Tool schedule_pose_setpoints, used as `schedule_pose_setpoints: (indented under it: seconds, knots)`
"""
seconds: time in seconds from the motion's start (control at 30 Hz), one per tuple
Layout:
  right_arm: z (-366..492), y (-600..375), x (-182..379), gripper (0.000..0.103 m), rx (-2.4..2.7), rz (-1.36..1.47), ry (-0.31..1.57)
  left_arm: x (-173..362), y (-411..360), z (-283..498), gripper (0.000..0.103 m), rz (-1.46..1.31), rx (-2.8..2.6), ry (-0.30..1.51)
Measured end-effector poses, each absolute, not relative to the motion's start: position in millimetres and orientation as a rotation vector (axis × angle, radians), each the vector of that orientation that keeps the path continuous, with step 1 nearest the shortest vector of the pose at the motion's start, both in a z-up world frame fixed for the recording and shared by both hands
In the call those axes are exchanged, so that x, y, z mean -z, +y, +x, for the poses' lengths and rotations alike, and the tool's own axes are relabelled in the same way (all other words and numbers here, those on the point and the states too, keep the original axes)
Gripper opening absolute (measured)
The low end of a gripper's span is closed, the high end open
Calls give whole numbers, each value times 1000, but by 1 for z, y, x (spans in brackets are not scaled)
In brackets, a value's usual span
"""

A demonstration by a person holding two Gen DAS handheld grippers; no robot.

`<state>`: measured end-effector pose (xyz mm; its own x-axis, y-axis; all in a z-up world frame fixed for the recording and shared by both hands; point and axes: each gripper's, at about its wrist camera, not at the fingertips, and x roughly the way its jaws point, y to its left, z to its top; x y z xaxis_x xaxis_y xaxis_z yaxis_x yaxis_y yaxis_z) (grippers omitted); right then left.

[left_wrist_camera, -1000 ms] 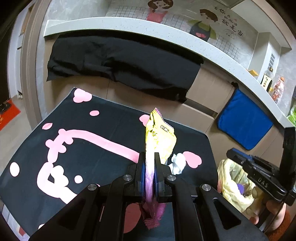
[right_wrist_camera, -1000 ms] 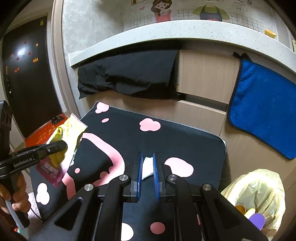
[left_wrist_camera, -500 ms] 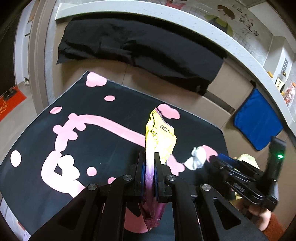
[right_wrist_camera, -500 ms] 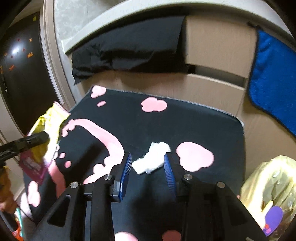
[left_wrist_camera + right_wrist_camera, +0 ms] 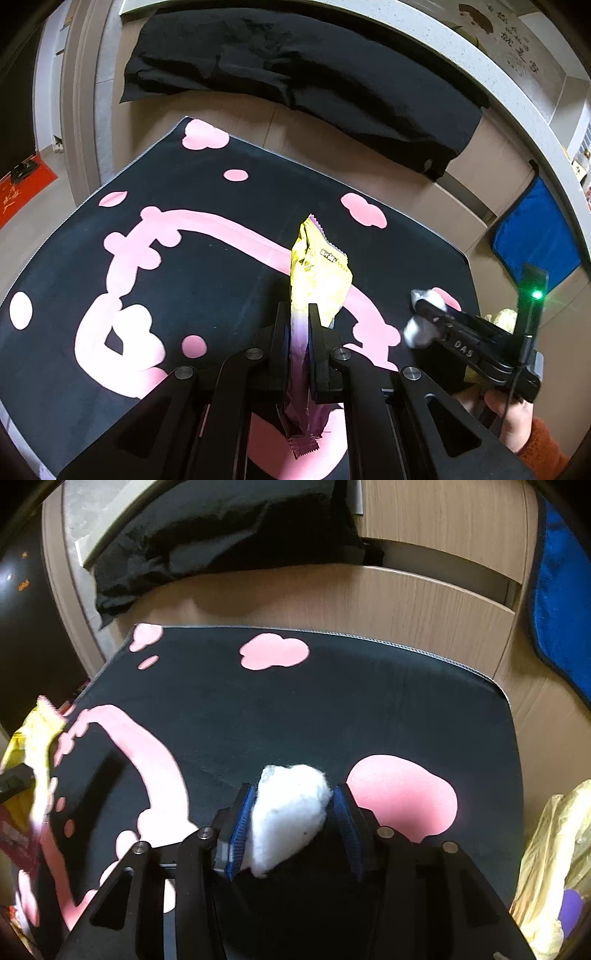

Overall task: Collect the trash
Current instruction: 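Carry the chip bag and tissue over the bin with both tools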

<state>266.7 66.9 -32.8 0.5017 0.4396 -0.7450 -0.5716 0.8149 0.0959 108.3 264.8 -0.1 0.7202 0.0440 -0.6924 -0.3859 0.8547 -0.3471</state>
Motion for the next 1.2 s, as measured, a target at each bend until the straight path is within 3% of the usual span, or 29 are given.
schedule_pose_setpoints:
  seconds: [0.03, 0.6, 0.87, 1.2]
  knots:
    - [266, 65, 31, 22, -631, -158, 849, -1, 263, 109, 8, -499, -245, 735]
    - [197, -15, -106, 21, -665, -139, 524, -107, 165, 118, 8, -296, -119, 519]
    - [179, -70, -141, 21, -612, -125, 436, -156, 103, 112, 8, -182, -89, 377]
    - [168, -141, -166, 21, -508, -84, 354, -176, 36, 118, 8, -137, 3, 344]
